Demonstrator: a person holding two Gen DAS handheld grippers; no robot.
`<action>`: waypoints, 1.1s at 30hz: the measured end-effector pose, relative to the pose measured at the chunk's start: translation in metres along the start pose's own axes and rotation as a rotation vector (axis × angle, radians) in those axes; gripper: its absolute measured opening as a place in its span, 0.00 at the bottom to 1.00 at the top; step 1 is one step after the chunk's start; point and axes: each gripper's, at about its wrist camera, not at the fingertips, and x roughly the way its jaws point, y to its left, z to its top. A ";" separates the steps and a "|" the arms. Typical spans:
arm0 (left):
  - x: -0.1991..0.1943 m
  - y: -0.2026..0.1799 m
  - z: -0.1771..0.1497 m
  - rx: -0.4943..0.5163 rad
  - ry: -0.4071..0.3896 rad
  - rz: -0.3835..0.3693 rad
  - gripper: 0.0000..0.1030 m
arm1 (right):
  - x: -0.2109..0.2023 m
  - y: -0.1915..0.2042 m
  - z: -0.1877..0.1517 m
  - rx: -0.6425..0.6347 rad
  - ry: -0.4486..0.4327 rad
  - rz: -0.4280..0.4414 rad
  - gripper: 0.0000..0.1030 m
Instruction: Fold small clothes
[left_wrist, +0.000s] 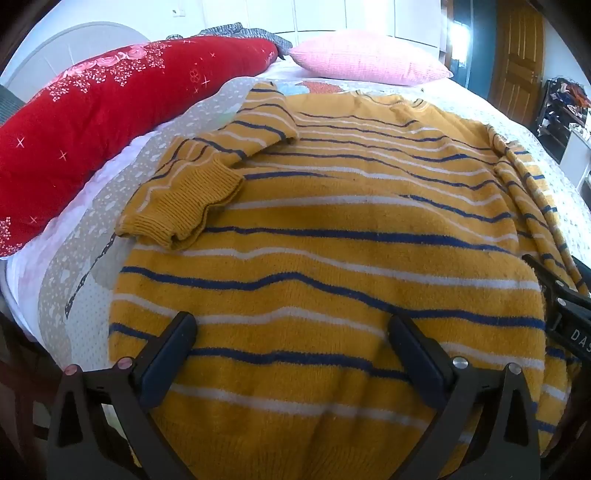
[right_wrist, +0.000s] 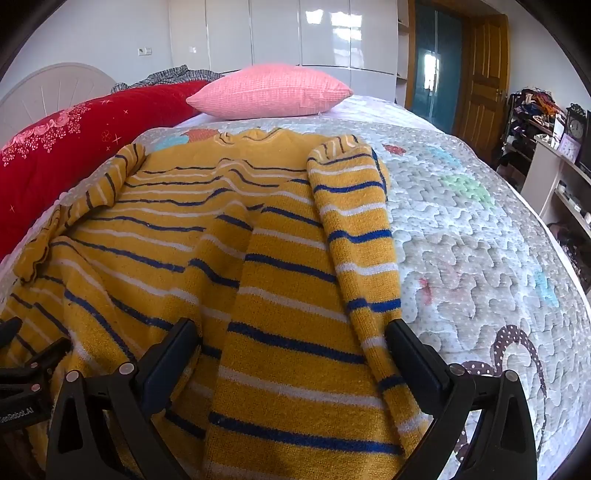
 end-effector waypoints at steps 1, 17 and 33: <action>0.000 0.000 0.000 0.002 -0.003 0.002 1.00 | -0.002 -0.001 0.000 0.000 -0.003 0.000 1.00; -0.033 0.009 -0.003 0.013 -0.041 -0.023 1.00 | -0.004 -0.005 -0.001 0.009 -0.006 0.019 1.00; -0.163 0.033 -0.001 -0.043 -0.444 -0.030 1.00 | -0.007 -0.014 -0.001 0.044 0.011 0.076 1.00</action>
